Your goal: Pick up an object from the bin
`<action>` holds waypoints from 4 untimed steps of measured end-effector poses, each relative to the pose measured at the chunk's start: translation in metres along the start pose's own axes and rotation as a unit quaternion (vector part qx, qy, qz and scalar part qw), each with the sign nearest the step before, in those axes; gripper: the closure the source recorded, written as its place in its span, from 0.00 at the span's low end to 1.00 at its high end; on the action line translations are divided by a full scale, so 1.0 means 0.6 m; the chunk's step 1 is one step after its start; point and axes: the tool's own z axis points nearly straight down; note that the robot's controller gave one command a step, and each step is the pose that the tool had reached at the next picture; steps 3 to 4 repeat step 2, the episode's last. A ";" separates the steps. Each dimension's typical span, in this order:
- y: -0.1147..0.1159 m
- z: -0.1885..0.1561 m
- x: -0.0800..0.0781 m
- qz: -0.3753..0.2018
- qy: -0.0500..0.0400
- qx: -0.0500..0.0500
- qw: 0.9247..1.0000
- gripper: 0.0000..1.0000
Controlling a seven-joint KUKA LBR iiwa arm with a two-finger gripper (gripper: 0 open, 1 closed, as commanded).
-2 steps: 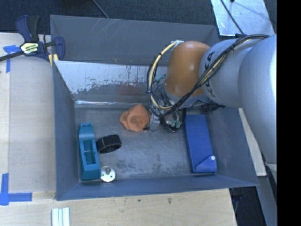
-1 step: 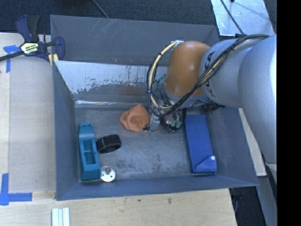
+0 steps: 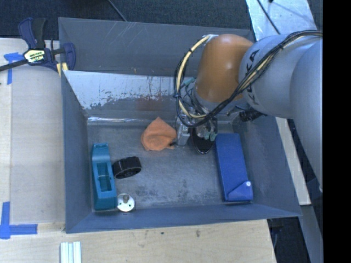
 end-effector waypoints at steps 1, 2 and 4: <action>0.019 -0.073 0.018 -0.013 -0.005 -0.001 1.000 1.00; 0.041 -0.159 0.027 0.004 -0.001 0.000 1.000 1.00; 0.041 -0.159 0.027 0.004 -0.001 0.000 1.000 1.00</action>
Offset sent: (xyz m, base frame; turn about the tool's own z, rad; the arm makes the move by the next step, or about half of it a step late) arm -0.0139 0.0317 0.1111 0.0192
